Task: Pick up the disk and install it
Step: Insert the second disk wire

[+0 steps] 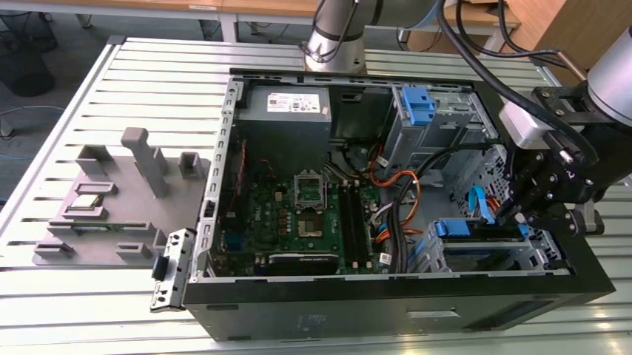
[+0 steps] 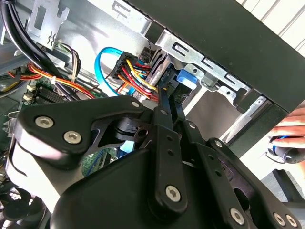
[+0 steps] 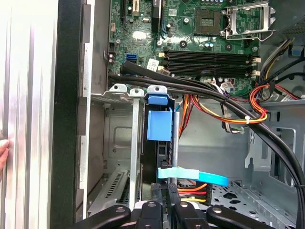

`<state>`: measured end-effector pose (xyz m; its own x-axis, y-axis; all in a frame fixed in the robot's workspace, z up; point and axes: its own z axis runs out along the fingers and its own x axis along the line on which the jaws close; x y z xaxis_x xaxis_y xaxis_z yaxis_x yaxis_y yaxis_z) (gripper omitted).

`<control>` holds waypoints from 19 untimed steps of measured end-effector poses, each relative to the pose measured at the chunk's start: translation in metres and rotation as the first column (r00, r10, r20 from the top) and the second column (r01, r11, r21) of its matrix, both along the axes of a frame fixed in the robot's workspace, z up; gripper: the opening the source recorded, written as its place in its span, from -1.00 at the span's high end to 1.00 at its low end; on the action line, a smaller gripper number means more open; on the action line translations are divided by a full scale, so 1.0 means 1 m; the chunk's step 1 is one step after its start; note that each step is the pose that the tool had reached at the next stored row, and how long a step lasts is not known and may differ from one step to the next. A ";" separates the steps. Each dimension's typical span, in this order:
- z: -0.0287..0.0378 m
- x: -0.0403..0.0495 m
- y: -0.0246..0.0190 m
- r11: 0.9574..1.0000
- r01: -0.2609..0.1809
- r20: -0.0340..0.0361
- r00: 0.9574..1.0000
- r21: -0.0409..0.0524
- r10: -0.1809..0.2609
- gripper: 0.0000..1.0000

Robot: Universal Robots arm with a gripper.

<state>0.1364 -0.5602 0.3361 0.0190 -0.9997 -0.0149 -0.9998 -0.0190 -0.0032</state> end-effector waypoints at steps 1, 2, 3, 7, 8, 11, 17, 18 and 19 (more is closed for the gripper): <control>0.0000 0.0000 0.0000 1.000 0.000 0.000 1.000 0.000 0.000 0.67; 0.0000 0.0000 0.0000 1.000 0.000 0.000 1.000 0.000 0.000 0.67; 0.0000 0.0000 0.0000 1.000 0.000 0.000 1.000 0.000 0.000 0.67; -0.0001 0.0000 0.0000 1.000 0.000 0.000 1.000 0.000 0.000 0.65; -0.0001 0.0000 0.0000 1.000 0.000 0.000 1.000 0.000 0.000 0.65; -0.0002 0.0000 0.0000 1.000 0.000 0.000 1.000 0.000 0.000 0.52; -0.0005 0.0015 0.0000 1.000 0.000 -0.003 1.000 0.000 0.000 0.52; -0.0005 0.0024 0.0000 1.000 0.000 -0.006 1.000 0.000 0.000 0.52; -0.0006 0.0031 0.0001 1.000 0.000 -0.008 1.000 -0.001 0.000 0.52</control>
<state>0.1396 -0.5602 0.3355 0.0189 -0.9997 -0.0145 -0.9998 -0.0190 0.0051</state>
